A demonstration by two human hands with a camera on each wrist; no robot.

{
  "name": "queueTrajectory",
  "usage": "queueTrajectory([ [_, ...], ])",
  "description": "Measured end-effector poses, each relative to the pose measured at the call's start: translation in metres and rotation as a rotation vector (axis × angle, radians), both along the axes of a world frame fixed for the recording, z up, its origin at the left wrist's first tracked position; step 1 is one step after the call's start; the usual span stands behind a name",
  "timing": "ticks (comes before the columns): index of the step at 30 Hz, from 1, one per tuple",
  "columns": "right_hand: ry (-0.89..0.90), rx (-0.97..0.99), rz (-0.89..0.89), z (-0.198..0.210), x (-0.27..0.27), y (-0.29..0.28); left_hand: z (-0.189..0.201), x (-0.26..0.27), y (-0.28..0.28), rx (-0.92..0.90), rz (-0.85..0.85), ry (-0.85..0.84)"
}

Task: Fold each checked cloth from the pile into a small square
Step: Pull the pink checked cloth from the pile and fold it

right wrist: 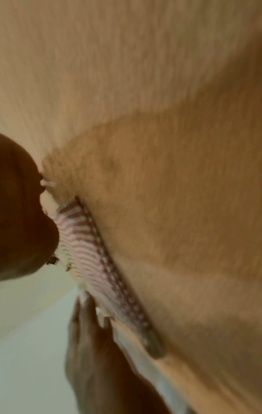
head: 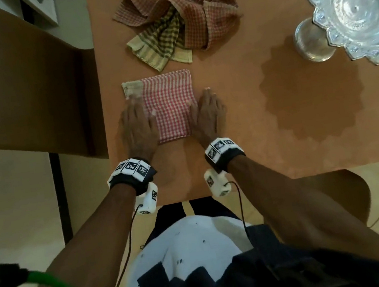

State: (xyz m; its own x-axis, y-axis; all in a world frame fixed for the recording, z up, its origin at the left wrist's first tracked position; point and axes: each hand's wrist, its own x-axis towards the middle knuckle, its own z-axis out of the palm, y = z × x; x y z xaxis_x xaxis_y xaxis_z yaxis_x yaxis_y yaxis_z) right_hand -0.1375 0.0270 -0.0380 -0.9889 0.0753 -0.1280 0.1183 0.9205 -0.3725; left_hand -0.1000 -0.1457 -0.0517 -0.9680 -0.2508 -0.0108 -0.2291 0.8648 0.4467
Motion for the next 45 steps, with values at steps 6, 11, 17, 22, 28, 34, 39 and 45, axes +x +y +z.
queueTrajectory([
  [6,-0.213,-0.245,-0.343,0.031,-0.02,-0.016,0.03,-0.01,-0.005,0.199,0.431,-0.107],
  [11,-0.364,-0.335,-0.312,0.035,-0.037,-0.006,0.048,-0.016,-0.017,0.361,0.457,-0.348],
  [17,-0.354,-0.41,-0.304,0.047,-0.041,-0.005,0.042,-0.019,-0.028,0.609,0.534,-0.329],
  [22,-0.295,-0.62,-0.341,0.046,-0.046,0.001,0.05,-0.019,-0.034,0.764,0.542,-0.211],
  [28,-0.254,-0.757,-0.26,0.048,-0.047,0.015,0.061,-0.01,-0.046,0.737,0.308,-0.135],
  [34,-0.248,-0.67,-0.133,0.049,-0.049,0.018,0.071,-0.013,-0.045,0.71,0.219,-0.139],
  [39,-0.09,-0.371,0.071,0.052,-0.047,0.018,0.075,-0.015,-0.044,0.571,0.089,-0.063],
  [45,0.025,-0.325,0.07,0.049,-0.051,0.025,0.075,-0.014,-0.048,0.328,-0.05,-0.004],
])
